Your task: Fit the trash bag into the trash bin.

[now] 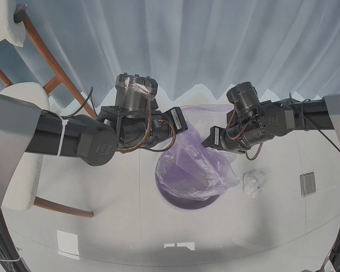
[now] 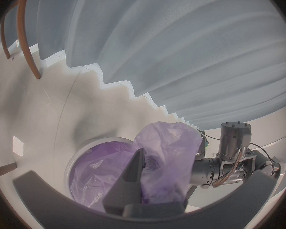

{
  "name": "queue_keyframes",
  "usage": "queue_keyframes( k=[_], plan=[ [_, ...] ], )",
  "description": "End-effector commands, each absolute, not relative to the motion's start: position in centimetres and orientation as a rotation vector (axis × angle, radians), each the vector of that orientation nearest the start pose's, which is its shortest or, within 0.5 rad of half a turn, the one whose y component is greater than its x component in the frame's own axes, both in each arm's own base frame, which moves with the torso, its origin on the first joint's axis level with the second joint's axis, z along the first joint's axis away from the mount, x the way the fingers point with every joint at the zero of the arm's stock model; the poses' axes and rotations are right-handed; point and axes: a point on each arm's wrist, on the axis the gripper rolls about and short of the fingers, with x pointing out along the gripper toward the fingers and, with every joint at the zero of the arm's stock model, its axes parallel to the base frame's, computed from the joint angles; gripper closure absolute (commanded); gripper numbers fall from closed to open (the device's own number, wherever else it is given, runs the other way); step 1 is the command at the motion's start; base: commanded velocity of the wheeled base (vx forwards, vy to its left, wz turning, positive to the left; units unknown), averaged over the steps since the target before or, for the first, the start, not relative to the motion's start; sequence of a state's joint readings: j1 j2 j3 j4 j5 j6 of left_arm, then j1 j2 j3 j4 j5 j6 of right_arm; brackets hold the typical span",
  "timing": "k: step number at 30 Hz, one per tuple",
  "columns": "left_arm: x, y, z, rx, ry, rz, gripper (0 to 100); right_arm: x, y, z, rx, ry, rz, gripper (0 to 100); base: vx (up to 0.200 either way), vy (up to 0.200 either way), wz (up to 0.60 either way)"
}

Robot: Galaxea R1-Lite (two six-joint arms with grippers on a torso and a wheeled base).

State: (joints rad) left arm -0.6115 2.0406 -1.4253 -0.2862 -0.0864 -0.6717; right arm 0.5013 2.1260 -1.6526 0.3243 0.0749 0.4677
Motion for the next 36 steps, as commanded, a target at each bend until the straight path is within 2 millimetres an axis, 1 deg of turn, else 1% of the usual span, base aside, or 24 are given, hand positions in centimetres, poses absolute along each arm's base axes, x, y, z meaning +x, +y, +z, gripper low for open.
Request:
queue_keyframes(
  k=[1,2,3,4,5,6,7,9,12,15,16,17,18,20,24,25,26,27,28,30,32,34,35,36],
  plan=[
    [34.3,-24.0,19.5,-0.552,0.541,-0.547,100,36.6,20.0,17.9,0.269,0.871,0.352,100,0.000,0.000,0.00],
    [34.3,-24.0,19.5,-0.552,0.541,-0.547,100,36.6,20.0,17.9,0.269,0.871,0.352,100,0.000,0.000,0.00],
    [34.6,-23.7,19.4,-0.554,0.539,-0.538,100,35.8,19.2,19.5,0.282,0.845,0.355,100,0.000,0.000,0.00],
    [34.6,-23.7,19.4,-0.554,0.539,-0.538,100,35.8,19.2,19.5,0.282,0.845,0.355,100,0.000,0.000,0.00],
    [34.9,-23.3,19.4,-0.557,0.535,-0.526,100,35.2,18.2,20.8,0.292,0.837,0.348,100,0.000,0.000,0.00],
    [35.0,-23.2,19.3,-0.558,0.535,-0.521,100,35.0,17.8,21.1,0.296,0.837,0.344,100,0.000,0.000,0.00],
    [35.3,-22.9,19.1,-0.560,0.538,-0.510,100,34.5,17.0,21.9,0.307,0.835,0.341,100,0.000,0.000,0.00],
    [35.4,-22.7,19.0,-0.560,0.541,-0.502,100,34.3,16.4,22.3,0.318,0.833,0.340,100,0.000,0.000,0.00],
    [36.0,-21.8,18.7,-0.564,0.544,-0.471,100,33.4,13.9,23.4,0.361,0.824,0.340,100,0.000,0.000,0.00],
    [36.2,-21.1,18.2,-0.564,0.556,-0.448,100,32.8,12.1,23.1,0.385,0.851,0.326,100,0.000,0.000,0.00],
    [36.2,-21.1,18.1,-0.561,0.560,-0.447,100,32.8,11.8,22.9,0.386,0.857,0.321,100,0.000,0.000,0.00],
    [35.9,-20.6,17.5,-0.555,0.583,-0.431,100,32.8,10.7,22.0,0.397,0.881,0.294,100,0.000,0.000,0.00],
    [35.7,-20.3,16.8,-0.550,0.606,-0.417,100,32.8,10.2,21.4,0.404,0.898,0.281,100,0.000,0.000,0.00],
    [35.0,-19.6,15.9,-0.541,0.636,-0.396,100,32.9,9.5,20.6,0.421,0.905,0.272,100,0.000,0.000,0.00],
    [33.6,-18.8,15.5,-0.531,0.671,-0.385,100,33.4,9.0,19.7,0.439,0.877,0.275,100,0.000,0.000,0.00],
    [33.5,-18.8,15.5,-0.531,0.673,-0.386,100,33.5,8.9,19.7,0.441,0.870,0.271,100,0.000,0.000,0.00],
    [33.2,-18.9,15.6,-0.529,0.673,-0.391,100,33.9,8.0,19.7,0.451,0.849,0.256,100,0.000,0.000,0.00],
    [33.1,-19.0,15.8,-0.531,0.665,-0.397,100,34.0,7.6,19.6,0.457,0.847,0.256,100,0.000,0.000,0.00],
    [33.0,-19.0,16.0,-0.532,0.660,-0.401,100,33.9,7.5,19.6,0.461,0.849,0.262,0,0.000,0.000,0.00],
    [32.9,-19.1,16.2,-0.534,0.650,-0.409,100,33.7,7.4,19.8,0.474,0.850,0.274,0,0.000,0.000,0.00],
    [32.8,-19.5,16.5,-0.535,0.633,-0.429,100,33.0,7.3,20.4,0.500,0.839,0.278,0,0.000,0.000,0.00],
    [32.5,-20.0,16.6,-0.537,0.623,-0.447,100,31.6,7.9,21.6,0.525,0.824,0.296,0,0.000,0.000,0.00],
    [32.4,-20.1,16.7,-0.536,0.623,-0.451,100,30.8,8.6,22.1,0.519,0.822,0.322,0,0.000,0.000,0.00],
    [32.4,-20.1,16.6,-0.535,0.625,-0.452,100,30.6,8.7,22.2,0.516,0.823,0.329,0,0.000,0.000,0.00]
  ],
)
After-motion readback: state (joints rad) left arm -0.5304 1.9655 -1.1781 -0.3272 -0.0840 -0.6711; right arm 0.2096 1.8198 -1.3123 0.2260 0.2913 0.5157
